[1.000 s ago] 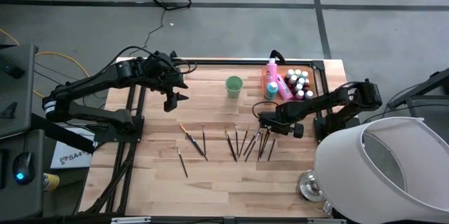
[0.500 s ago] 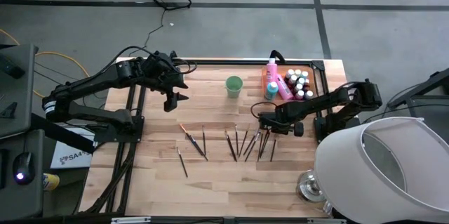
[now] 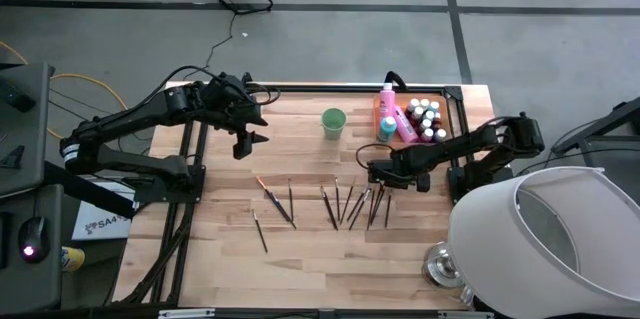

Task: Pick & Place Paint Supplies
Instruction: Put the silver paintbrush into the green cup

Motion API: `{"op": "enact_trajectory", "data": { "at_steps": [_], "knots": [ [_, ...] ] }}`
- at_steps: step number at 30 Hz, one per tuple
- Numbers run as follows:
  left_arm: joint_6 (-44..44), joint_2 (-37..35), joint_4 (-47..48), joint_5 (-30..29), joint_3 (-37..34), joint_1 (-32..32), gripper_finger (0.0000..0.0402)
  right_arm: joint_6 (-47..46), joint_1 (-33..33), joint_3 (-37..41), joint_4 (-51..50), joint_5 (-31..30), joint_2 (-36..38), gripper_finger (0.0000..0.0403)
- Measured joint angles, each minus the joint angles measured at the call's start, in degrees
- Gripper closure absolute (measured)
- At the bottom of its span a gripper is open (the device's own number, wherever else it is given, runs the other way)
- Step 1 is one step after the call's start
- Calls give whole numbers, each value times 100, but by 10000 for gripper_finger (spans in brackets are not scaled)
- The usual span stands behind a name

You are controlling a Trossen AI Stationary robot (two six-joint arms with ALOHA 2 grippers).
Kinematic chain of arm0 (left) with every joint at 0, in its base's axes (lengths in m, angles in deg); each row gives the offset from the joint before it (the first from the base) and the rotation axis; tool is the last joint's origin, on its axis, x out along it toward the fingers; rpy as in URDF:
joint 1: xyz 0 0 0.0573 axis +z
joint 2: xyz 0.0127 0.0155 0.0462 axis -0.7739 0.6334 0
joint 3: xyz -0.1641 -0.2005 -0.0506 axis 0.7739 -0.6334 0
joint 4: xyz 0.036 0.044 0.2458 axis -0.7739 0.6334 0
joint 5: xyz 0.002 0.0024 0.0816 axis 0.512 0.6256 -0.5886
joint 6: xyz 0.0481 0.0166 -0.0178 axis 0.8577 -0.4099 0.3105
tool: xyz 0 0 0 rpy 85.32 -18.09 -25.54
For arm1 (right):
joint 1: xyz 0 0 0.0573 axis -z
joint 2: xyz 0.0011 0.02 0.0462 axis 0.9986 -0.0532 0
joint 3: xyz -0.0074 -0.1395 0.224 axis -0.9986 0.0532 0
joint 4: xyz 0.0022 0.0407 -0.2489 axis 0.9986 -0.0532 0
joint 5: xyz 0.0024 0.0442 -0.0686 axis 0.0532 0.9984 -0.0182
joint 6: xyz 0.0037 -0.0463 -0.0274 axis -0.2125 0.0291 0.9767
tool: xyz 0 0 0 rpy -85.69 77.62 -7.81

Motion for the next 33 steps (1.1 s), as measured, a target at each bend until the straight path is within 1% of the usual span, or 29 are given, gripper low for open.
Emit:
{"op": "enact_trajectory", "data": {
  "at_steps": [16,33],
  "knots": [
    [-17,-2,0,0,0,0,188,-38,-295,-38,-23,-181,10,399],
    [-81,-2,0,0,0,0,188,164,-298,-144,-46,-481,4,400]
  ]
}}
